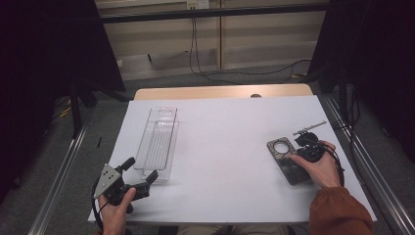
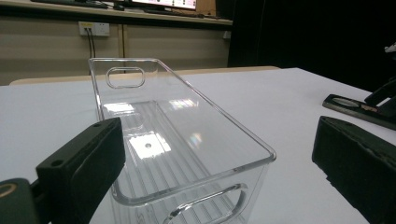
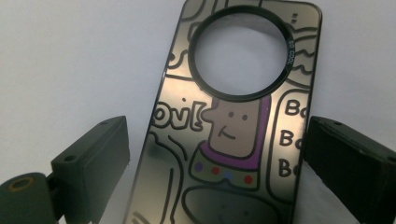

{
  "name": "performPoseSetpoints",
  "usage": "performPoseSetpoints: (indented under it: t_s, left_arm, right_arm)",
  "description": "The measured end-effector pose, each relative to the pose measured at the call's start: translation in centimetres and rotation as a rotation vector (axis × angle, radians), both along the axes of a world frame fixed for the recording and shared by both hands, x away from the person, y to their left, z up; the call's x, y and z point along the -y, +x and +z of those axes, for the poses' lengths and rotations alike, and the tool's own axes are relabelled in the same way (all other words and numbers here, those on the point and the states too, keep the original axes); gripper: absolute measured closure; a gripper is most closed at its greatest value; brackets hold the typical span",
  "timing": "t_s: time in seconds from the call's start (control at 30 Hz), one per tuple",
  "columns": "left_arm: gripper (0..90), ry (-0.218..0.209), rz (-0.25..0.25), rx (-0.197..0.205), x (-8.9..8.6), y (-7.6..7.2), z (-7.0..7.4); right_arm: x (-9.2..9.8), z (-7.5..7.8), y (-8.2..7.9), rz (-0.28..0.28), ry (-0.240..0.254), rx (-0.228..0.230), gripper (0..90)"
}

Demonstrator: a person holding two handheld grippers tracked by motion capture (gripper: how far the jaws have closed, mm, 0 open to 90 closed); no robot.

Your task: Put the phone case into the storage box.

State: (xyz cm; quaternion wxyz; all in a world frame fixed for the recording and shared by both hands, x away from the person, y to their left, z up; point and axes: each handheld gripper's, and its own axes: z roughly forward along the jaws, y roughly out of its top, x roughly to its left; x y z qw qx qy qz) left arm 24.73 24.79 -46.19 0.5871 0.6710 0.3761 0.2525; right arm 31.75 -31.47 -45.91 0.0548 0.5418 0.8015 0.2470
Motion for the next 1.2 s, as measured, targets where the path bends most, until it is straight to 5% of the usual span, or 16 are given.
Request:
performPoseSetpoints:
  t_s: [0.6,0.97,1.1,1.2]
  left_arm:
    - [2.8,-0.006,-0.006,-0.002,0.1,0.1,-0.1]
    - [2.7,-0.010,-0.010,-0.008,0.2,0.1,-0.1]
    - [2.7,-0.005,-0.018,-0.006,0.2,0.1,-0.1]
    - [2.8,-0.009,-0.021,-0.005,0.3,0.1,-0.1]
  right_arm:
    - [-1.7,-0.6,1.2,0.019,-0.142,-0.060,2.0]
    - [-2.3,-0.9,1.3,-0.011,-0.164,-0.084,0.0]
    - [-2.7,-1.0,1.5,0.013,-0.221,-0.082,0.0]
    - [-2.9,-1.0,1.6,0.005,-0.219,-0.085,0.0]
